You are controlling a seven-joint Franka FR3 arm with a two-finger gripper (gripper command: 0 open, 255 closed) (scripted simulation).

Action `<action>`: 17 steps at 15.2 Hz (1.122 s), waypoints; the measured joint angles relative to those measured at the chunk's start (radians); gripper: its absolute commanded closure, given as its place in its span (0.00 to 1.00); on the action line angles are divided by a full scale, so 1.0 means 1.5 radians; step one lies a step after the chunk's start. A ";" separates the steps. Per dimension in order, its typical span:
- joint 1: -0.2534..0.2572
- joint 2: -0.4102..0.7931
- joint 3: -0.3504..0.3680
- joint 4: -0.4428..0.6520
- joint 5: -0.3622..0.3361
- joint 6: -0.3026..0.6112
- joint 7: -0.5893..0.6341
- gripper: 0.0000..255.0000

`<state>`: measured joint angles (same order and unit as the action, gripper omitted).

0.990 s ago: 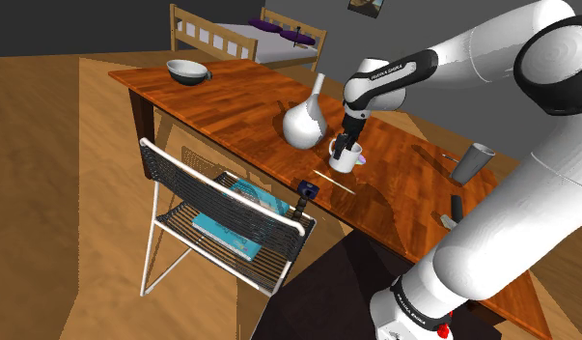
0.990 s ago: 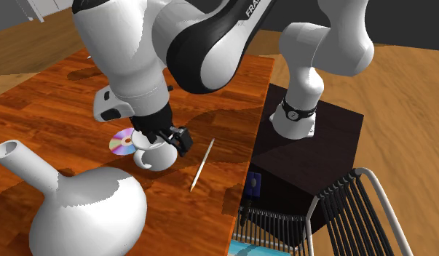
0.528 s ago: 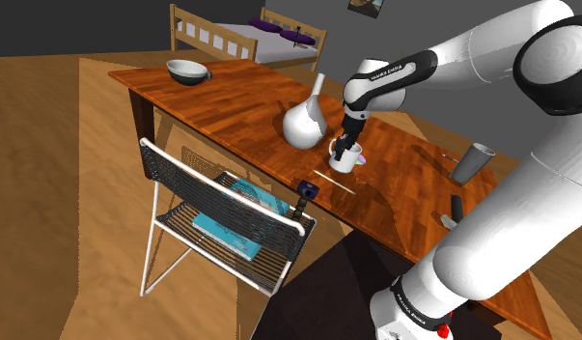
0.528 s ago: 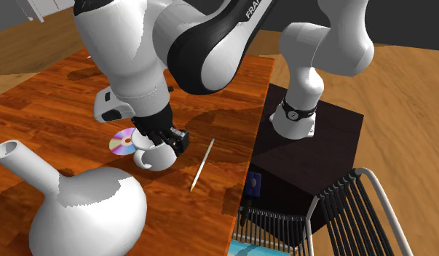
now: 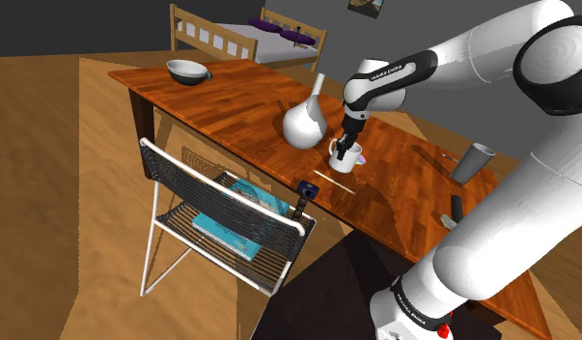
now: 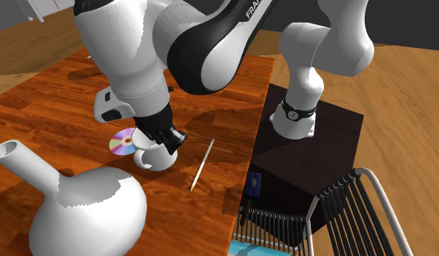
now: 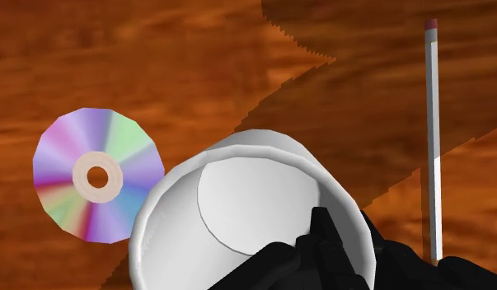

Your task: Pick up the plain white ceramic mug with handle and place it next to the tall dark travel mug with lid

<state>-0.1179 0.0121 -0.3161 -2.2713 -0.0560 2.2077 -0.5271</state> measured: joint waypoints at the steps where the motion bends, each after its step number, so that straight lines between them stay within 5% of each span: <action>1: 0.000 0.000 0.000 0.000 0.000 0.000 0.000 1.00; 17: 0.002 -0.068 0.004 0.071 -0.018 -0.136 0.009 1.00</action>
<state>-0.1152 -0.0897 -0.3101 -2.1651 -0.0832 2.0033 -0.5130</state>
